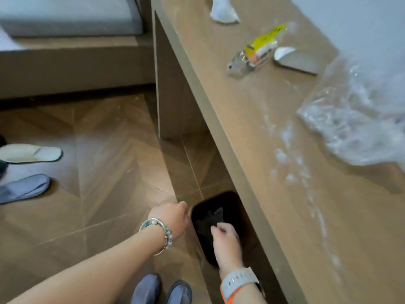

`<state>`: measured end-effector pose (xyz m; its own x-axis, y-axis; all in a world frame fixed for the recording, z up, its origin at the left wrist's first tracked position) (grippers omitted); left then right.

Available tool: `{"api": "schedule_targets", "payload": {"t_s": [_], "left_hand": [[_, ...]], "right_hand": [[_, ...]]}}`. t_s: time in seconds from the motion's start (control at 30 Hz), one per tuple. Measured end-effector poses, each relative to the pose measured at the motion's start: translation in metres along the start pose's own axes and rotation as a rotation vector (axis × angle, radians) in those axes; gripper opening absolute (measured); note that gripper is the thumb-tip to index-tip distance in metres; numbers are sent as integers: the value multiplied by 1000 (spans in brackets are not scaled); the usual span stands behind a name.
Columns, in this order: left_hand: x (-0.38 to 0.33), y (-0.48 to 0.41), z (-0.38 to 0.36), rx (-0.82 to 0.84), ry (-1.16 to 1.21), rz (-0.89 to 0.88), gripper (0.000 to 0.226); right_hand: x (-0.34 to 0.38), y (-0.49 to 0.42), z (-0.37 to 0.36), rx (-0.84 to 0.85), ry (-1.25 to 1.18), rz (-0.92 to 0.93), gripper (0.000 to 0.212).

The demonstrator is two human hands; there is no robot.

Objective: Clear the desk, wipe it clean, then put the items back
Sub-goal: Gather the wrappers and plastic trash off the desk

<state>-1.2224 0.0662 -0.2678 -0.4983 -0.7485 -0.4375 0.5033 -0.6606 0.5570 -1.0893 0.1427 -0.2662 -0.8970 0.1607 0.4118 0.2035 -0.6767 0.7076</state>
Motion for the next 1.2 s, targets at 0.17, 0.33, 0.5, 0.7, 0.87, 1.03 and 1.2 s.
{"api": "schedule_targets", "payload": {"t_s": [0.17,0.33,0.5,0.7,0.87,1.03,1.2], "left_hand": [[-31,70,97,-134,-58,-67,29],[-81,114,161,-249,-56,-217,28],[-146,116,203,-353,-51,-376,29],[-205,86,208,-386,-68,-502,30],[-221,49,215,-408,-45,-581,28],[-222,-10,242,-436,-48,-645,27],[-204,-68,278,-395,-51,-680,26]], "right_hand": [[59,93,40,31,189,284,21],[102,147,93,26,118,457,17],[124,151,166,-135,47,533,7],[114,134,223,-328,46,551,23],[121,119,250,-686,233,638,25],[169,95,257,-1067,353,657,32],[232,53,226,-793,340,650,33]]}}
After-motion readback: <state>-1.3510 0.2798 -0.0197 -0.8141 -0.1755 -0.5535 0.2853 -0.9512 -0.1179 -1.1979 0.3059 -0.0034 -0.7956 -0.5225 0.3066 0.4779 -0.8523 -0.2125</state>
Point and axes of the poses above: each hand's wrist, its own y-axis away from the middle knuckle, its own z-axis out of the back of the hand, x = y × z, the point moved 2 cm from there along -y, towards the middle knuckle, and after that the axes turned 14 degrees about y, right-handed, at the moved point
